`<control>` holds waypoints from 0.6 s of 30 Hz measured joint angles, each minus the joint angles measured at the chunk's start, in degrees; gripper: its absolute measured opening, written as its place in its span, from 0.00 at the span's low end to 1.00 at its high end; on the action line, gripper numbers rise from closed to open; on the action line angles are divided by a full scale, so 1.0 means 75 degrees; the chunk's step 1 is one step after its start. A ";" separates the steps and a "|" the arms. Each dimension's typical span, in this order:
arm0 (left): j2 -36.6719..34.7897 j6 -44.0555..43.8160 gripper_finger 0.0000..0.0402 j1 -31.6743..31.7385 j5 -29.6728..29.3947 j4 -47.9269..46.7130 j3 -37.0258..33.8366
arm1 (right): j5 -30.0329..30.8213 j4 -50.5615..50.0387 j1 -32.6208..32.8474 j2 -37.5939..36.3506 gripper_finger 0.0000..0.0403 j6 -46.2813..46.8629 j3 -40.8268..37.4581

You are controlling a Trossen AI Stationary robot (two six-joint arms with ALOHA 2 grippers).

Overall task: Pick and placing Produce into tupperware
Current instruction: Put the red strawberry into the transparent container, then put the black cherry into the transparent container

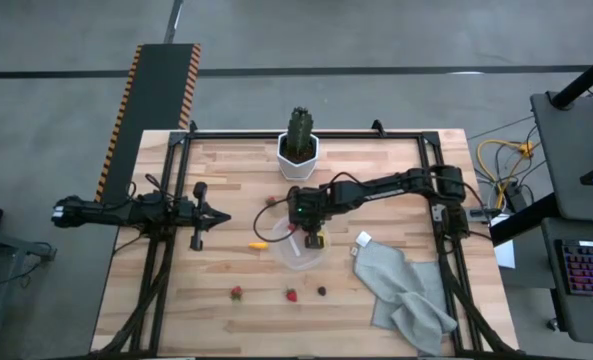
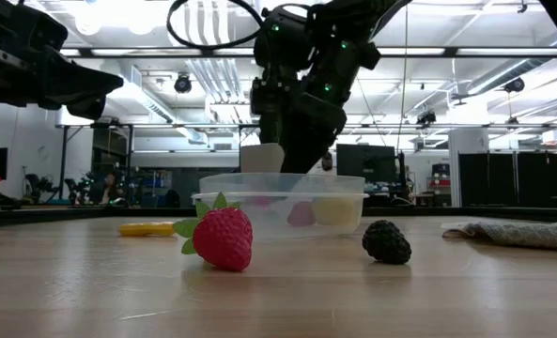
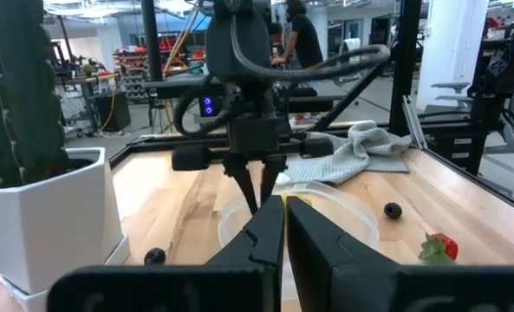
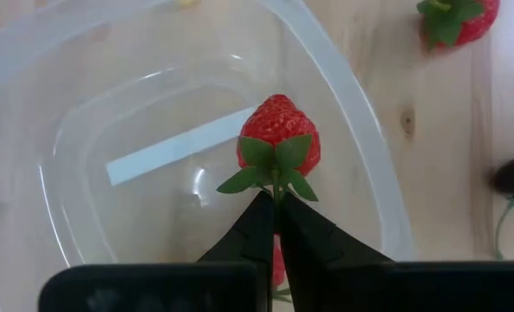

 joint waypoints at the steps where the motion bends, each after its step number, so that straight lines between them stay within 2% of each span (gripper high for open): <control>1: 0.0011 0.0000 0.00 0.0001 -0.0002 0.0014 0.0000 | 0.0006 -0.0010 0.0001 -0.0012 0.02 0.0001 0.0000; 8: 0.0034 -0.0003 0.00 0.0003 0.0000 0.0006 0.0000 | -0.0162 -0.0057 -0.0016 -0.0016 0.04 -0.0224 -0.0033; 18: 0.0034 -0.0003 0.00 0.0003 0.0003 0.0006 0.0000 | -0.0146 -0.0060 -0.0016 -0.0029 0.16 -0.0079 -0.0041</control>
